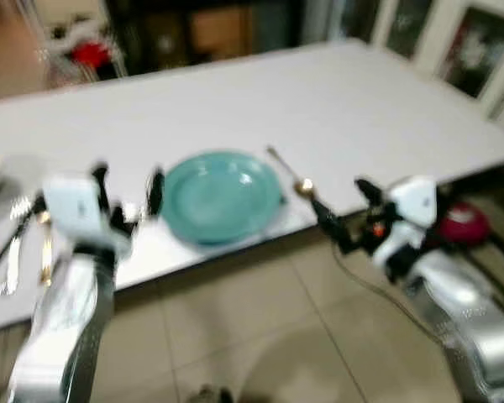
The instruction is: Setting the table
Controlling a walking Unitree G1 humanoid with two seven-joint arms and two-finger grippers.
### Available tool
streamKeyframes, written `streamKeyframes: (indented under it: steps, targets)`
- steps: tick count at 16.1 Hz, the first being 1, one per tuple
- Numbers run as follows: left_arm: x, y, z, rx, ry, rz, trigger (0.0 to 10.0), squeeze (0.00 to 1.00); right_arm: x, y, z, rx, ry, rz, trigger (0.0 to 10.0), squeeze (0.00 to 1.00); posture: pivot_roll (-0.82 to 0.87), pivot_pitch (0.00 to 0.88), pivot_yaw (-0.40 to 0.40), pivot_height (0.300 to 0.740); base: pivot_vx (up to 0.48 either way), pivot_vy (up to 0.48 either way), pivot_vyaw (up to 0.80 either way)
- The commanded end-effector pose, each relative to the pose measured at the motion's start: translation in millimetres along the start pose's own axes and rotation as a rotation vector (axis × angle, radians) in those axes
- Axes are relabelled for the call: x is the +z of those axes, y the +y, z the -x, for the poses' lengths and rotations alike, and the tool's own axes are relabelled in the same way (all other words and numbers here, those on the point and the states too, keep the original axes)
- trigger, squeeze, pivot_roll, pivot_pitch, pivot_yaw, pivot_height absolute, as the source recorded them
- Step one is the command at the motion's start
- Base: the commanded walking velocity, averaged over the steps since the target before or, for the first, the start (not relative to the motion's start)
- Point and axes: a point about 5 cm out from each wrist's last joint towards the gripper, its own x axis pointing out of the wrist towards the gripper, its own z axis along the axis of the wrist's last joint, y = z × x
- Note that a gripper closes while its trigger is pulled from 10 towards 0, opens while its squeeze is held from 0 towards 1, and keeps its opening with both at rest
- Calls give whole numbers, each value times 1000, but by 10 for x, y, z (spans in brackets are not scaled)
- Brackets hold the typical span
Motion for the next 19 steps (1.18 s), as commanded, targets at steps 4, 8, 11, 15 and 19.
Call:
streamKeyframes:
  steps: [4,8,11,15,19]
  targets:
    - [-4,-96,294,98,46,-62,10000,0,-25,201,-39,57,-18,-1,10000,0,-39,0,37,740,0,0,800]
    - [-39,-158,410,143,106,-93,10000,0,-83,196,-172,43,-17,-16,10000,0,8,0,-6,740,0,0,800]
    - [-39,-157,428,152,111,-104,10000,0,-88,190,-219,45,-20,-17,10000,0,8,0,-6,740,0,0,800]
    - [-62,-192,461,130,132,-141,10000,0,-139,220,-198,63,-7,-47,10000,0,11,0,-6,740,0,0,800]
    - [-149,-184,300,97,143,-189,10000,0,-189,52,-160,-90,-9,-38,10000,0,-2,0,13,740,0,0,800]
